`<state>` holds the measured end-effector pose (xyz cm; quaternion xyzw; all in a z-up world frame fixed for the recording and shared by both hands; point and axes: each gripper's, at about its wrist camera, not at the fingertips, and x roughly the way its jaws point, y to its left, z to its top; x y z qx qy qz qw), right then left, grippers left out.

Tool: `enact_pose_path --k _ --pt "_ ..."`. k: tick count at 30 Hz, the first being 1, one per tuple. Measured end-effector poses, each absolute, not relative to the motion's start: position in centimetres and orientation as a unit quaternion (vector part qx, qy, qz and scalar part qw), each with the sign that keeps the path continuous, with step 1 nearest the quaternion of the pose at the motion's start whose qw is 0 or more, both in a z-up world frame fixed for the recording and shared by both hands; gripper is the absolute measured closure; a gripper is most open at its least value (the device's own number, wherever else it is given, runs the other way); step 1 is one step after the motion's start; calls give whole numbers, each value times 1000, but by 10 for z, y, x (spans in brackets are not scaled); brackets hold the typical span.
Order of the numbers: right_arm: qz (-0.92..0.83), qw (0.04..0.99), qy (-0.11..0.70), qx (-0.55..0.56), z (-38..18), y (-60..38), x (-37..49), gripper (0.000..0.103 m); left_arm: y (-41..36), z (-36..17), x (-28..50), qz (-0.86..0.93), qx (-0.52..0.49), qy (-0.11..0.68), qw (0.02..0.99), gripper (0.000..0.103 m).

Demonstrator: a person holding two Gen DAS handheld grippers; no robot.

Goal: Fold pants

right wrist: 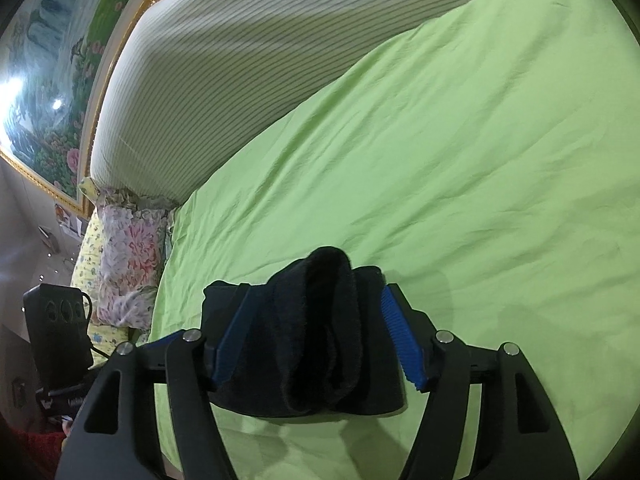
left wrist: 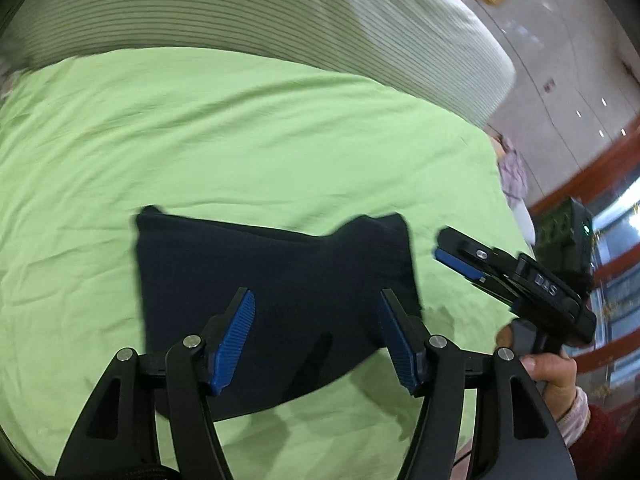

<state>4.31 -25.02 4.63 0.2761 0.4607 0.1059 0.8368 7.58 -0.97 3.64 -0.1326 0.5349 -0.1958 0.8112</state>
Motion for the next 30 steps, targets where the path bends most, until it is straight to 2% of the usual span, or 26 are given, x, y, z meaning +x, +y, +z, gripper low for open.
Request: enact_pose_path --k 12,30 --pt "72 866 462 179 69 -202 44 21 59 24 63 -130 -179 535 815 33" --pt "-6 836 531 140 20 -202 37 20 61 -26 72 -106 -186 581 785 31"
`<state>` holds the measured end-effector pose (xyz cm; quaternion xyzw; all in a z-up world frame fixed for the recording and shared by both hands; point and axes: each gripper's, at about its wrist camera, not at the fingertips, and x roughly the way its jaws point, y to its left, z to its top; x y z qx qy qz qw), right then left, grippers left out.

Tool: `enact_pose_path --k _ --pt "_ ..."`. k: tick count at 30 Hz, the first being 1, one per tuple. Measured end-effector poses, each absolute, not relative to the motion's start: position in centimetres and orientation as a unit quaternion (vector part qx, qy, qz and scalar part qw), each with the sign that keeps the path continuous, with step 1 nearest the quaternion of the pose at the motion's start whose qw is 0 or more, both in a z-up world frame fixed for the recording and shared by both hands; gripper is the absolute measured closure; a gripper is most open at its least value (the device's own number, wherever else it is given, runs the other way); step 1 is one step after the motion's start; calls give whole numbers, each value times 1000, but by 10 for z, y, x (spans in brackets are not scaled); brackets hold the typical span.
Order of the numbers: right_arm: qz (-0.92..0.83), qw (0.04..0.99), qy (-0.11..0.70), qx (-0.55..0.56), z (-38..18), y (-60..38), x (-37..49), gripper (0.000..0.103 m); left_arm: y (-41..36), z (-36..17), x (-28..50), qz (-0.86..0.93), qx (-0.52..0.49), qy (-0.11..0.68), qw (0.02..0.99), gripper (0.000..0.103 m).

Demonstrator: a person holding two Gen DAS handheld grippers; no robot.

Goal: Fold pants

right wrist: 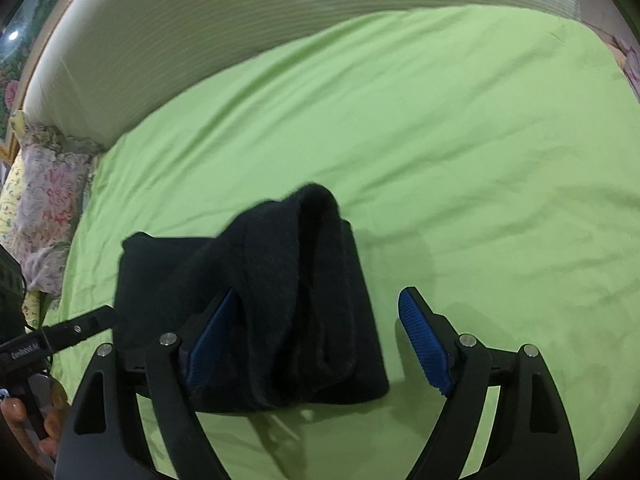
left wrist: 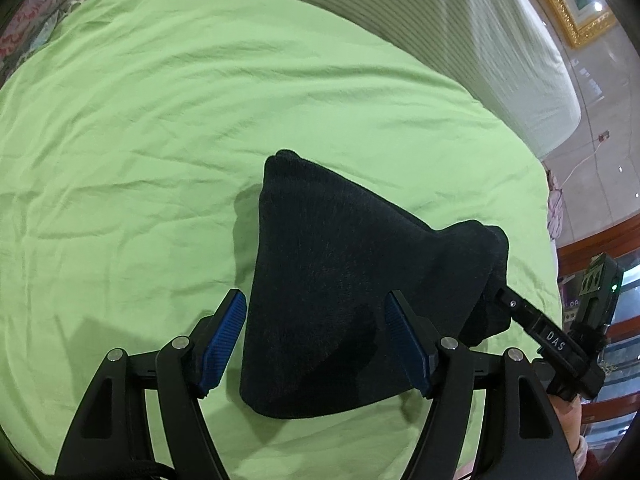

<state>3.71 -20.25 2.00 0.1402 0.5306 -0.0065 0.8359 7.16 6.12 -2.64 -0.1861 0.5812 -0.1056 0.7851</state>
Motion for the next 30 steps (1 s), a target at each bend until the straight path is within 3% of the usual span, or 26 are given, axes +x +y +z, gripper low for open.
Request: enact_pose_path --k 28,30 --pt "42 811 541 220 4 -212 45 20 56 -54 88 -92 -177 605 771 28" --pt "42 803 550 225 -3 -215 45 26 56 -56 89 -93 -176 605 771 28"
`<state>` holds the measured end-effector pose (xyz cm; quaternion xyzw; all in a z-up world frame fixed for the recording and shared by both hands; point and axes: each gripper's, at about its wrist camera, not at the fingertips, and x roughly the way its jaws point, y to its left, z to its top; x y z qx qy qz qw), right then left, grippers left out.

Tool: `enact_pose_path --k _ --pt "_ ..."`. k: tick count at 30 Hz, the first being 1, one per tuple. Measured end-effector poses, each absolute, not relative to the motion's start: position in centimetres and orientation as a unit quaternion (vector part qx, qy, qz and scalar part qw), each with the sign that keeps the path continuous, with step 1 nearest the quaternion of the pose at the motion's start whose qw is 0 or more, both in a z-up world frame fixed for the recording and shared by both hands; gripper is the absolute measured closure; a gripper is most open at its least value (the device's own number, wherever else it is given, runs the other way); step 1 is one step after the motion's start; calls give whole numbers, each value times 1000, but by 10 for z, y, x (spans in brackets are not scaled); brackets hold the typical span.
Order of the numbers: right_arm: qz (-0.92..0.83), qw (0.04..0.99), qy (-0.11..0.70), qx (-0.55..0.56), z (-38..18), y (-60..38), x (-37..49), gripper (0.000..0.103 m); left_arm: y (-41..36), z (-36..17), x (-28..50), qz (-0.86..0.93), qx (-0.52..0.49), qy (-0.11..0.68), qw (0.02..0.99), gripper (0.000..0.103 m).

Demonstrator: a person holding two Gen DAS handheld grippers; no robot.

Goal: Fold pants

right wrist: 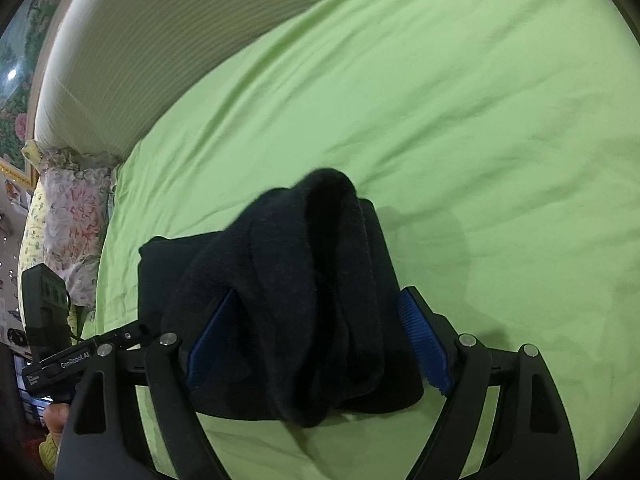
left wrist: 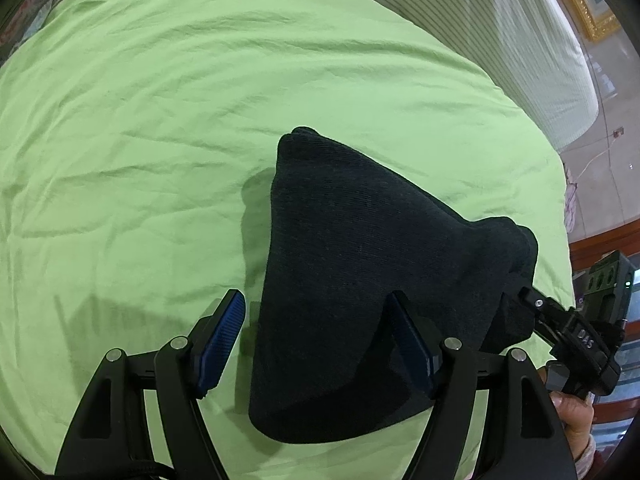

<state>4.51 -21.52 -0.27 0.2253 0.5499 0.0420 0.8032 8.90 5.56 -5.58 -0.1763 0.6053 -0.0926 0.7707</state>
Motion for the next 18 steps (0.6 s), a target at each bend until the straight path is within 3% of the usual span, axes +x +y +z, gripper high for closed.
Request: enact_pose_path --k 5,9,13,18 --pt "55 788 575 210 -18 -222 42 39 55 -64 93 -94 -175 612 765 27" --pt "64 787 578 208 -18 -223 40 41 56 -70 95 -93 -187 616 759 27" --pt "63 788 574 212 -16 -225 37 43 52 -73 96 -105 -190 617 756 44" --pt "65 792 570 210 -13 -219 38 52 47 -69 97 -111 -174 613 762 52"
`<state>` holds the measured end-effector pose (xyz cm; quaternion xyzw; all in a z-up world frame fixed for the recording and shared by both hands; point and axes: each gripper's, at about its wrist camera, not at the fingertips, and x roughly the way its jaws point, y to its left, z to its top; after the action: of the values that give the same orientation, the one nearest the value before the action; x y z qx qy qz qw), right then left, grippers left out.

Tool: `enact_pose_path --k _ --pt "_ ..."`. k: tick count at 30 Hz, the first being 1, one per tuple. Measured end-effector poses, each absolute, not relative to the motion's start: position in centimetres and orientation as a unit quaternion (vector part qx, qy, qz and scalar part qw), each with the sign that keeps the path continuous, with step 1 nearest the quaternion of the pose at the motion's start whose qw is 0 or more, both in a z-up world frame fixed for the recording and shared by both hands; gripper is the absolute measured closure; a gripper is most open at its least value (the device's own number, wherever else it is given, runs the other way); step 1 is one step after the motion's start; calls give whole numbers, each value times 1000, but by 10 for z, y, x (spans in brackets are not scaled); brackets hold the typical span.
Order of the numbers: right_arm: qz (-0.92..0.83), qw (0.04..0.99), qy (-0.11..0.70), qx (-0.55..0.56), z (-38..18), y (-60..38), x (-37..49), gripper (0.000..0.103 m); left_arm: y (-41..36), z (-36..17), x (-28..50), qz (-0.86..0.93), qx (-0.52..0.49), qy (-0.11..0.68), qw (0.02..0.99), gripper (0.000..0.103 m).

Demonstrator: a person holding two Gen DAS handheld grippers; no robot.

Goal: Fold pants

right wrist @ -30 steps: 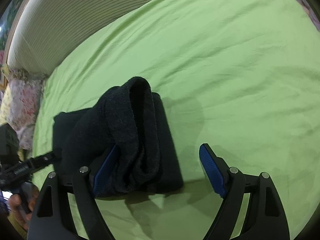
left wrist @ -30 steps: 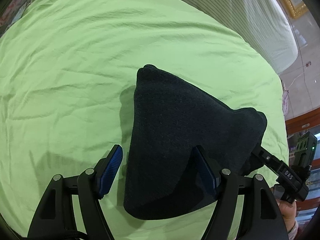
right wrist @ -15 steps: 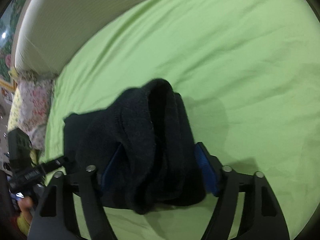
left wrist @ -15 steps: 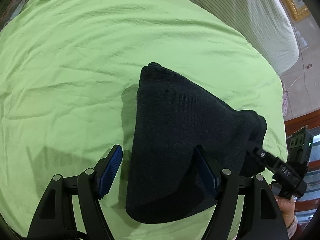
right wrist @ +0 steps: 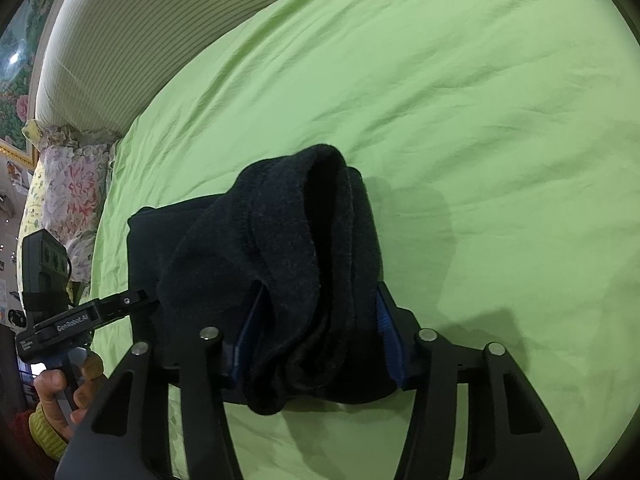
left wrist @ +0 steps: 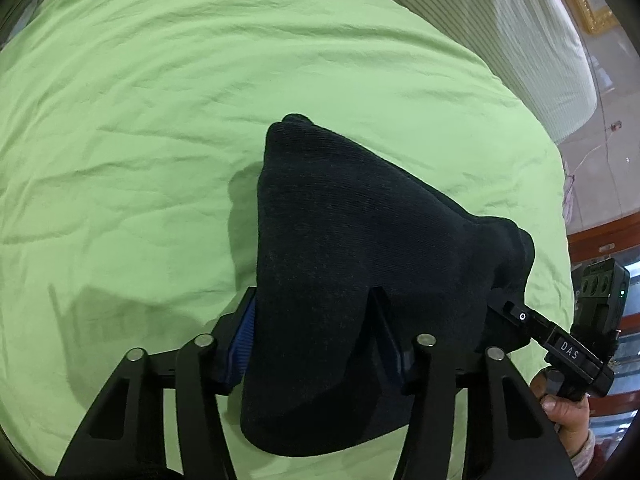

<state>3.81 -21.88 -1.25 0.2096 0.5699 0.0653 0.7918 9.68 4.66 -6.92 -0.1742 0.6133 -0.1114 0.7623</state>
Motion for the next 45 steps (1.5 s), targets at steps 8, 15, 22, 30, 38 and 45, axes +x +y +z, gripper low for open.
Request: enact_pose_path --k 8,15,22,30,38,45 --pt "75 802 553 213 0 -213 33 61 46 -53 92 -128 -172 598 772 69" --pt "85 813 536 213 18 -203 34 62 58 -26 85 -134 -177 577 786 70" --pt "114 817 526 206 29 -174 48 62 90 -2 80 -111 -180 551 807 70" --pt "150 815 528 183 28 -124 81 62 139 6 88 -70 -191 534 820 70" --pt "167 810 536 168 17 -96 103 62 166 -3 104 -45 -195 530 824 70" --pt "163 806 547 156 7 -88 113 61 178 -22 106 -34 -201 535 820 70"
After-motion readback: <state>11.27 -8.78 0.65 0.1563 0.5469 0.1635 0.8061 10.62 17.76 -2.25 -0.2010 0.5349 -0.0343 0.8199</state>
